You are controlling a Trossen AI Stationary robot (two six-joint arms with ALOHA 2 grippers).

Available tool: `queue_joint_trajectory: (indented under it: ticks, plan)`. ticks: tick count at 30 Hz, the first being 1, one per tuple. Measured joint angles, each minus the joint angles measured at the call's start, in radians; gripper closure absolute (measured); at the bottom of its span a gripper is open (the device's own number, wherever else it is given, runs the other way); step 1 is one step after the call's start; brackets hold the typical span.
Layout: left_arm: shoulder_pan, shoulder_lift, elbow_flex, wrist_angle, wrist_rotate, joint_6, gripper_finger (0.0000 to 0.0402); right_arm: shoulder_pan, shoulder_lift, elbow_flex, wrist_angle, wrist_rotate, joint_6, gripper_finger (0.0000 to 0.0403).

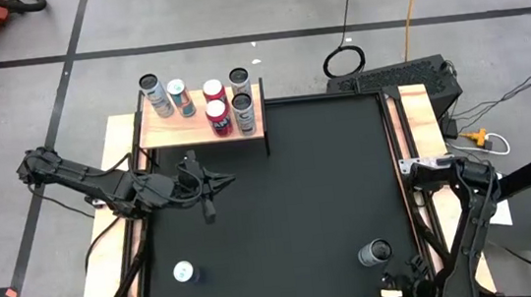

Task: Place canned beverage on shelf
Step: Put the white-blue soda can aligned with the other white-blue soda can on the shelf

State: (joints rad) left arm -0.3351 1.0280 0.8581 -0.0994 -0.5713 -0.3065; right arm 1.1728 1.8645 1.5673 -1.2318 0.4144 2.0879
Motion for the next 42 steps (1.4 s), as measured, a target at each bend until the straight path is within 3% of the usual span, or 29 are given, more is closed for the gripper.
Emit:
queue_joint_trajectory:
  ticks: [14,21,28,42]
  plan:
    - [0.000,0.000,0.000,-0.018,0.000,0.000,0.0401,-0.008,0.000,0.000,0.111,0.009,-0.089,0.0090]
    - [0.000,0.000,0.000,-0.017,0.000,0.000,0.0401,-0.020,0.000,0.000,0.102,-0.023,-0.065,0.0093]
    - [0.000,0.000,0.000,-0.014,0.001,0.000,0.0401,-0.006,-0.024,0.000,-0.107,-0.024,0.127,0.0098]
    - [0.000,0.000,0.000,-0.014,0.021,0.000,0.0401,-0.065,-0.034,0.000,-0.242,0.014,0.043,0.0099]
